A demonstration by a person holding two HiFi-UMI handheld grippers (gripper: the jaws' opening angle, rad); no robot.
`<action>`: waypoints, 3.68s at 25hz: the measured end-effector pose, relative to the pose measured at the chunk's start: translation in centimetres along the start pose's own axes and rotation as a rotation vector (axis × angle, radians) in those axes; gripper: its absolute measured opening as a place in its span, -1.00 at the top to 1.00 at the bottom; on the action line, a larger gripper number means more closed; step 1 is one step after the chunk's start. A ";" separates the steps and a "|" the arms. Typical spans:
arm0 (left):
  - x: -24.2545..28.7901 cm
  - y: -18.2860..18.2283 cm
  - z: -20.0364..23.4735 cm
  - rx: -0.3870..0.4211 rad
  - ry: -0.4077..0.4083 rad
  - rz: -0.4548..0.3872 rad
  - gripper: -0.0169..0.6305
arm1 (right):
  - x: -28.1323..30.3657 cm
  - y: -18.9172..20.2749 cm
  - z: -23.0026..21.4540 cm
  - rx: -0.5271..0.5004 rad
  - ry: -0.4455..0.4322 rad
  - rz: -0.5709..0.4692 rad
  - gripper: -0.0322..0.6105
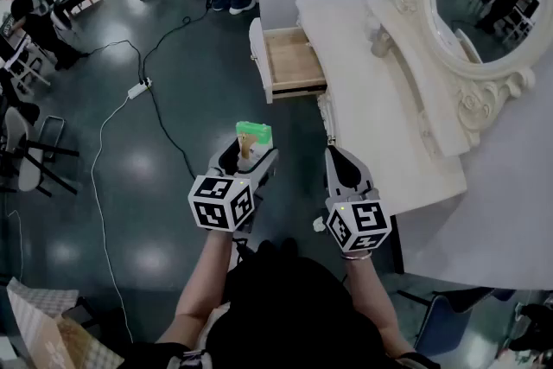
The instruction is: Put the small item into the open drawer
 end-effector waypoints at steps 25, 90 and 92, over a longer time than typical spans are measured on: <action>1.9 0.4 0.1 0.015 -0.065 0.023 -0.15 | 1.7 0.8 -2.0 0.043 -0.039 -0.002 0.89; 42.9 -2.9 14.6 0.314 0.389 0.410 -0.15 | 29.5 0.7 -15.7 0.037 0.386 0.043 0.89; 43.8 -2.3 14.5 0.341 0.401 0.443 -0.15 | 29.7 0.7 -16.3 0.040 0.388 0.045 0.89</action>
Point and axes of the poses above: the fingertips, and each gripper's own axes: x forward along the fingers, z to its left, y out of its underside, the point moved 6 cm from there along -x, backward along the fingers, and after that the axes turned 5 degrees about -z, right-handed, at the moved point
